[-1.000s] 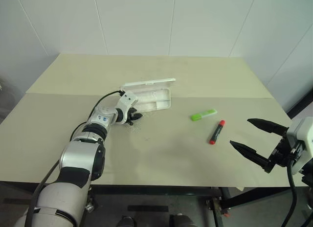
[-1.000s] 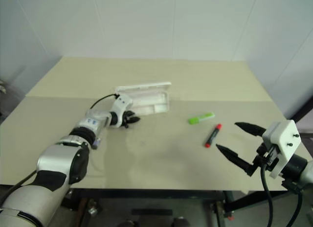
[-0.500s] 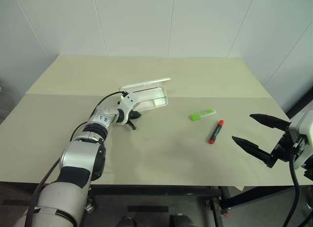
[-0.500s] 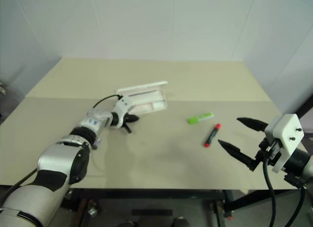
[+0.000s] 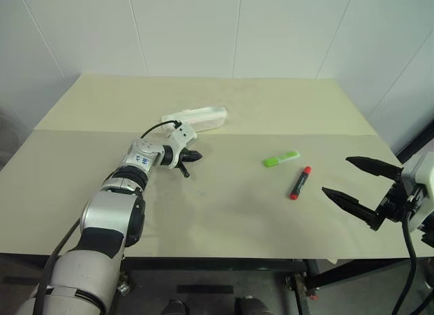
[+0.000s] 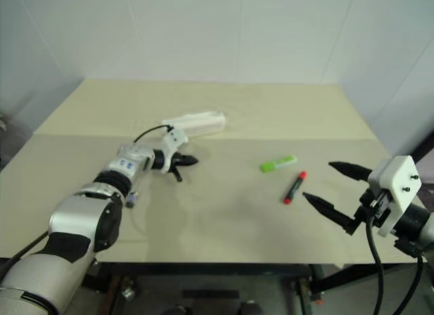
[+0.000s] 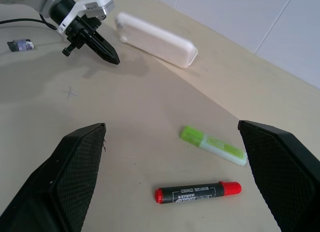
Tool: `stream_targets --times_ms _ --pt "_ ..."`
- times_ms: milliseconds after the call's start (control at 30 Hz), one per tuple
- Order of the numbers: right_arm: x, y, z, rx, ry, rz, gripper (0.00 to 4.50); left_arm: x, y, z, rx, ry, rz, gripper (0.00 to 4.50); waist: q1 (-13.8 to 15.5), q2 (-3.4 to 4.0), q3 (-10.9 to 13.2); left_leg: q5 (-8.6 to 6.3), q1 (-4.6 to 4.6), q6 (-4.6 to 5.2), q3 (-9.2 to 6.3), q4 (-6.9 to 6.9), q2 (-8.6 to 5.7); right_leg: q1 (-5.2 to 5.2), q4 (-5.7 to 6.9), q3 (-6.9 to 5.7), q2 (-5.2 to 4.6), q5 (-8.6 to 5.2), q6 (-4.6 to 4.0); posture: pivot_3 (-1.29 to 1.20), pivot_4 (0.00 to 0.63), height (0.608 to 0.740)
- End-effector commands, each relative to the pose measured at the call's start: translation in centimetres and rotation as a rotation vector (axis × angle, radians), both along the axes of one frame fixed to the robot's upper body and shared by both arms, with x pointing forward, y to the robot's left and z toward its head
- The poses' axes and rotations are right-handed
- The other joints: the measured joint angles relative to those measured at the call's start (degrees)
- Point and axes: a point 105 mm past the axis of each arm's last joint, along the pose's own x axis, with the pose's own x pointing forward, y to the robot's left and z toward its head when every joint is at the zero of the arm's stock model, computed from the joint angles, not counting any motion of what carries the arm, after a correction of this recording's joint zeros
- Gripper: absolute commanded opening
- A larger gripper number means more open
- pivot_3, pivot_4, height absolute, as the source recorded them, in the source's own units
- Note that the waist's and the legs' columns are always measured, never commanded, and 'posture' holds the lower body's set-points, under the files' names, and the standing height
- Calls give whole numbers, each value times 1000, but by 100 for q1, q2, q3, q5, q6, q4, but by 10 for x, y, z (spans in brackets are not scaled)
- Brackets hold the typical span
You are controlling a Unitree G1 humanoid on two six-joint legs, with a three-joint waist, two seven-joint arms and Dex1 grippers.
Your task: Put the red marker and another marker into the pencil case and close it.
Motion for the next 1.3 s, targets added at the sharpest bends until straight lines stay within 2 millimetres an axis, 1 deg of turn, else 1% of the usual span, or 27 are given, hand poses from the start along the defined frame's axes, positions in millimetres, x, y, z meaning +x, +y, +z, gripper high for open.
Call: stream_targets --times_ms 33,133,233,367,433,467,533,567,700,900,1167,1300 --pt "-1 3 7 -26 -31 20 4500 7 -4 39 -44 -139 -9 30 7 0 0 0 0 0 0 0 0 0 0 0 0 0 0 0 150 740" --pt "-2 3 6 -28 -28 21 4500 5 -8 53 -124 -165 -38 30 10 0 0 0 -5 0 0 1 0 -1 -2 0 0 0 0 0 150 740" --pt "-2 1 7 -30 -26 20 4500 7 -9 64 -135 -207 -34 573 11 -1 0 0 -8 0 0 2 0 -3 -2 -1 0 0 1 0 150 740" --pt "-1 1 7 -32 -27 24 4500 11 -5 63 -96 -226 16 1822 -1 0 0 0 -7 0 0 3 0 -3 -2 0 0 1 1 0 150 740" --pt "0 2 7 -32 -27 25 4500 13 -3 56 -68 -218 39 2442 -8 -1 0 0 -6 0 0 2 0 -4 -1 0 0 1 1 0 150 740" --pt "0 2 7 -32 -27 25 4500 14 -2 50 -27 -219 58 2767 -7 -1 0 0 -6 0 0 2 0 -4 1 0 1 1 1 0 150 740" --pt "-1 3 7 -32 -26 27 4500 17 0 42 26 -219 88 3513 0 0 0 0 -5 0 0 2 0 -4 1 0 1 1 1 0 150 740" --pt "-1 3 6 -32 -26 26 4500 18 0 38 46 -217 107 3730 4 -1 0 0 -6 0 0 2 0 -4 1 0 0 1 2 0 150 740" --pt "-3 2 6 -32 -24 19 4500 22 0 28 90 -219 159 3730 10 -1 0 0 -8 0 0 5 0 -4 -1 1 0 1 3 0 150 740" --pt "-6 1 5 -34 -21 2 4500 22 -1 11 170 -198 180 3730 4 -1 1 0 -8 0 0 3 0 -5 -1 1 0 1 3 0 150 740" --pt "-9 0 5 -35 -15 -5 4500 21 3 -4 227 -153 208 3730 8 -1 1 0 -8 0 0 4 0 -5 -1 1 0 1 3 0 150 740" --pt "-10 1 5 -35 -9 -5 4500 19 6 -11 226 -116 222 3730 4 -1 0 0 -6 0 0 4 -1 -3 0 1 0 1 3 0 150 740"
